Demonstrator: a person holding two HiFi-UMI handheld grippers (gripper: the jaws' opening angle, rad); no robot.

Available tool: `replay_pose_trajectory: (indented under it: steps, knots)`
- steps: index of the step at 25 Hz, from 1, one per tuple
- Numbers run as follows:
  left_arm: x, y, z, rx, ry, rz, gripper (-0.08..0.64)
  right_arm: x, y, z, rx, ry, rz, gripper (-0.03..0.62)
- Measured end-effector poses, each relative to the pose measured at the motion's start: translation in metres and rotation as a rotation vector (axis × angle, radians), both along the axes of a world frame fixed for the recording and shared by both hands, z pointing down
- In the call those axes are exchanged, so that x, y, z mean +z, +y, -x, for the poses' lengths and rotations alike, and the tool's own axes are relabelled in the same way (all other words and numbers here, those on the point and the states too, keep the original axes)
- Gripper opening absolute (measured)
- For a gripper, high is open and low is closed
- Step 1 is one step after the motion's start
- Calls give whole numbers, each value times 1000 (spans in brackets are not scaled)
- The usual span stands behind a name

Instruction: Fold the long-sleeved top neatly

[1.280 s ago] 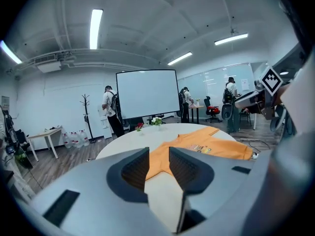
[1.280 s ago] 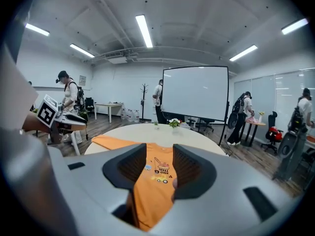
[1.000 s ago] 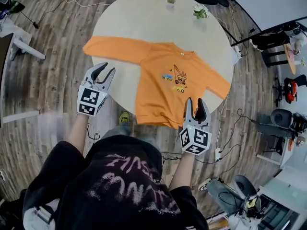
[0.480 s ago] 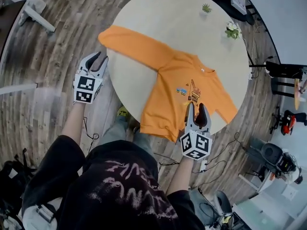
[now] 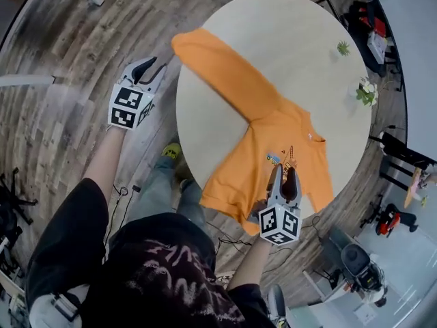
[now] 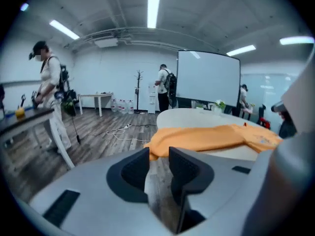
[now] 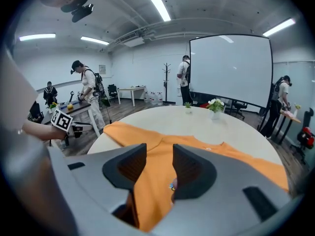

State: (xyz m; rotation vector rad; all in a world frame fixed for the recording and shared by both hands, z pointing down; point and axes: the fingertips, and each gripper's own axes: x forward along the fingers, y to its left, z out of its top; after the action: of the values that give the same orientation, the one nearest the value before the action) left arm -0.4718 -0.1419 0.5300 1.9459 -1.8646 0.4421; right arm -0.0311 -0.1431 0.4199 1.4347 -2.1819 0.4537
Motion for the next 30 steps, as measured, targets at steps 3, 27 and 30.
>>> replay_pose_trajectory:
  steps: [3, 27, 30]
  knots:
    - [13, -2, 22, -133, 190, -28, 135, 6, -10, 17, -46, 20, 15, 173]
    - [74, -89, 18, 57, 805, 6, 272, 43, -15, 43, -97, 93, 71, 173]
    - [65, -87, 10, 102, 819, 2, 165, 44, -17, 43, -97, 87, 73, 173]
